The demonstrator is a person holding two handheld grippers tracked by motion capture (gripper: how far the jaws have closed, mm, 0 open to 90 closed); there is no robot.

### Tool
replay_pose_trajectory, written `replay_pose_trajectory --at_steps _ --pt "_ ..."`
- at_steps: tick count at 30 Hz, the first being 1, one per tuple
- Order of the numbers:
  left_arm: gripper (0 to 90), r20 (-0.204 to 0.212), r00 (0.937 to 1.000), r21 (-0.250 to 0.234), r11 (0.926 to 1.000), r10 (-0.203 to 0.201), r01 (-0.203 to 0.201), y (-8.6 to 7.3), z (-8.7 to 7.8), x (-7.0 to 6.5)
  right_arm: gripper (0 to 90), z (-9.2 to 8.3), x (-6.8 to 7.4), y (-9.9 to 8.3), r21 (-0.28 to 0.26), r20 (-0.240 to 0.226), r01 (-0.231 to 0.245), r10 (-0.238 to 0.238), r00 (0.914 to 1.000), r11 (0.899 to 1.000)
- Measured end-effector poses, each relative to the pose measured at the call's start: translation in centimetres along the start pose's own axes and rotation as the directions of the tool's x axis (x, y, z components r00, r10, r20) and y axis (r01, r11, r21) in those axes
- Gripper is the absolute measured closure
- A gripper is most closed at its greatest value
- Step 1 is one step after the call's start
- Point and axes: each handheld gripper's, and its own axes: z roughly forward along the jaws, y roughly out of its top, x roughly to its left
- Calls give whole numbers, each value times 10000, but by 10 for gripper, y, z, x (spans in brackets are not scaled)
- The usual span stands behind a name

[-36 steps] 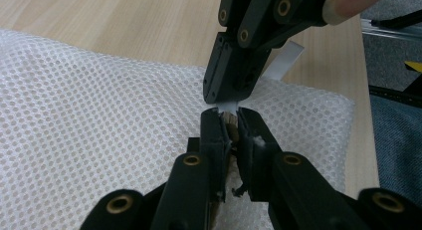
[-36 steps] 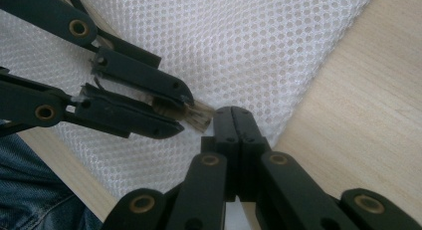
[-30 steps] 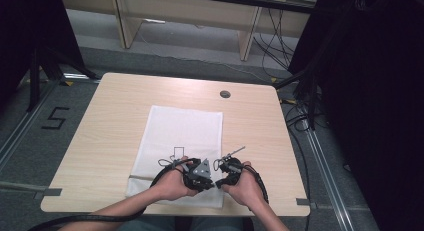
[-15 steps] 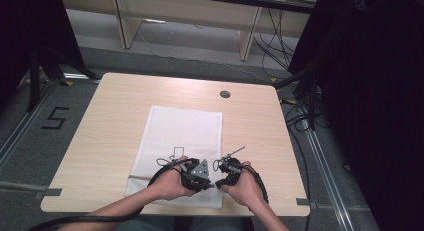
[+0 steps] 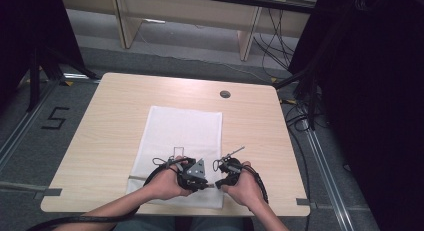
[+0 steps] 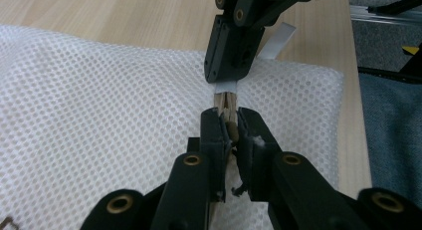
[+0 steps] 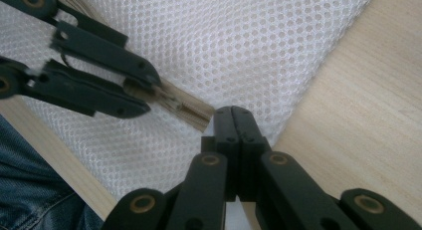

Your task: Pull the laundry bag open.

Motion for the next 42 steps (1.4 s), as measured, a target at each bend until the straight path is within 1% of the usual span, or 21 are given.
replay_pose_trajectory --at_steps 1,2,3,7,17,19,20,22,25,26,27,28,29,31,32,35,36,37,40,41,42 --pt "819 -3 10000 -56 10000 -78 78 -1 -2 0 900 0 0 0 -7 10 -8 8 10000 10000" --pt "819 -23 10000 -79 10000 22 -22 -1 -3 0 900 0 -1 0 -33 -23 60 -60 10000 10000" --pt "819 -19 9999 -99 9998 -170 170 -2 -4 -1 900 0 0 0 -16 -33 -16 15 10000 10000" --pt "819 8 9999 -19 9999 -123 123 -4 -5 1 900 0 0 0 -10 36 21 -21 10000 10000" --pt "819 9 9991 -170 9990 -418 418 -10 -16 2 900 0 0 0 -16 -34 -25 25 10000 10000" --pt "819 -39 9996 -110 9995 -292 292 -10 -17 2 900 0 0 0 -21 -15 -9 9 10000 10000" --pt "819 -23 9993 -183 9991 -380 379 -11 -18 2 900 0 0 0 -16 -13 -12 12 10000 10000" --pt "819 -31 9995 -150 9994 -327 326 -11 -21 2 900 0 0 0 -31 -7 -26 26 10000 10000" --pt "819 -43 9989 -173 9988 -465 464 -15 -25 3 900 -1 2 0 109 -87 -409 410 9991 9991" --pt "819 -56 9987 -166 9986 -498 497 -16 -26 3 900 -1 2 0 115 -97 -426 428 9990 9990" --pt "819 -97 9988 -164 9987 -482 480 -17 -27 3 900 -1 1 0 90 -40 -274 275 9996 9996" --pt "819 -59 9987 -175 9985 -512 511 -18 -28 3 900 0 -1 0 -54 -10 67 -67 10000 10000" --pt "819 -118 9989 -198 9988 -453 450 -19 -29 4 900 0 -1 0 -45 -18 87 -87 10000 10000" --pt "819 -54 9982 -227 9980 -591 590 -20 -30 4 900 0 0 0 -4 -38 -49 49 10000 10000" --pt "819 -87 9977 -270 9974 -666 664 -20 -30 3 900 -1 2 0 89 -87 -434 435 9990 9990" --pt "819 -101 9977 -294 9973 -670 666 -21 -31 3 900 -1 4 0 194 -166 -635 638 9978 9978" --pt "819 -112 9985 -222 9983 -541 538 -21 -31 4 900 -1 1 0 9 -34 -227 227 9997 9997" --pt "819 -84 9984 -178 9982 -567 565 -21 -32 5 900 1 0 0 -142 -37 -117 117 9999 9998" --pt "819 -73 9972 -334 9967 -741 738 -22 -32 4 900 1 0 0 -147 -53 -110 109 9999 9998" --pt "819 -109 9981 -238 9979 -601 598 -23 -33 5 900 1 0 -1 -142 -54 -119 119 9999 9998" --pt "819 -80 9976 -287 9972 -690 687 -23 -33 5 900 1 -1 -1 -147 -56 -116 115 9999 9998"
